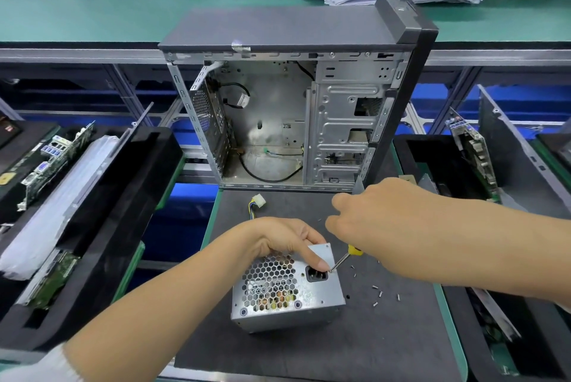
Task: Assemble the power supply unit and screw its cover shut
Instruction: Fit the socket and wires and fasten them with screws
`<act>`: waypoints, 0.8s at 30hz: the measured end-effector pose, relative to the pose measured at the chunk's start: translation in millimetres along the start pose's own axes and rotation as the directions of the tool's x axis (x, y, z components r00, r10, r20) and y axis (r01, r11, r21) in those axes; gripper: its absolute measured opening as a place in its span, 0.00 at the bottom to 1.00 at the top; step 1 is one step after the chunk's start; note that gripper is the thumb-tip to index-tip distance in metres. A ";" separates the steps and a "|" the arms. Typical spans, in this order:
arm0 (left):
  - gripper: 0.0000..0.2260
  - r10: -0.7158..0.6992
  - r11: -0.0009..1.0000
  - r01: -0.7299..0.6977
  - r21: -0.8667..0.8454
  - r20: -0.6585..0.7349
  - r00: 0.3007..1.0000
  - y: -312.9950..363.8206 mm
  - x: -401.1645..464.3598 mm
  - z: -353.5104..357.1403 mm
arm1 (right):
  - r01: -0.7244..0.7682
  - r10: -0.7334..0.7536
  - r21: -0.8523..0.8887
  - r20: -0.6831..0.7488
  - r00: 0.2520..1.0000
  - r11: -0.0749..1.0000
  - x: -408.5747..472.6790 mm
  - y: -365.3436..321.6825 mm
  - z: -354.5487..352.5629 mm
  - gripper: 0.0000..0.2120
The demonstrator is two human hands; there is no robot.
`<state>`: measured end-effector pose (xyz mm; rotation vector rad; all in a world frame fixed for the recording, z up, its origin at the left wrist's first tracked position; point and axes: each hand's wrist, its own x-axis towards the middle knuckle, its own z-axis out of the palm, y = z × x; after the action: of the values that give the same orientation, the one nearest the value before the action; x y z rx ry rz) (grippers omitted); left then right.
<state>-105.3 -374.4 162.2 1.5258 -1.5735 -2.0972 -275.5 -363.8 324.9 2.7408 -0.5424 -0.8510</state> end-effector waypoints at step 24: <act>0.13 -0.039 0.993 0.036 -0.109 -0.019 0.999 -13.9 4.9 -5.6 | 0.035 -0.064 -0.135 -0.218 0.974 0.990 21.6 1.8 -3.0 0.19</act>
<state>-97.3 -374.7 148.6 1.5475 -1.4098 -2.1407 -257.8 -374.0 317.1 2.6913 -0.3626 -0.5577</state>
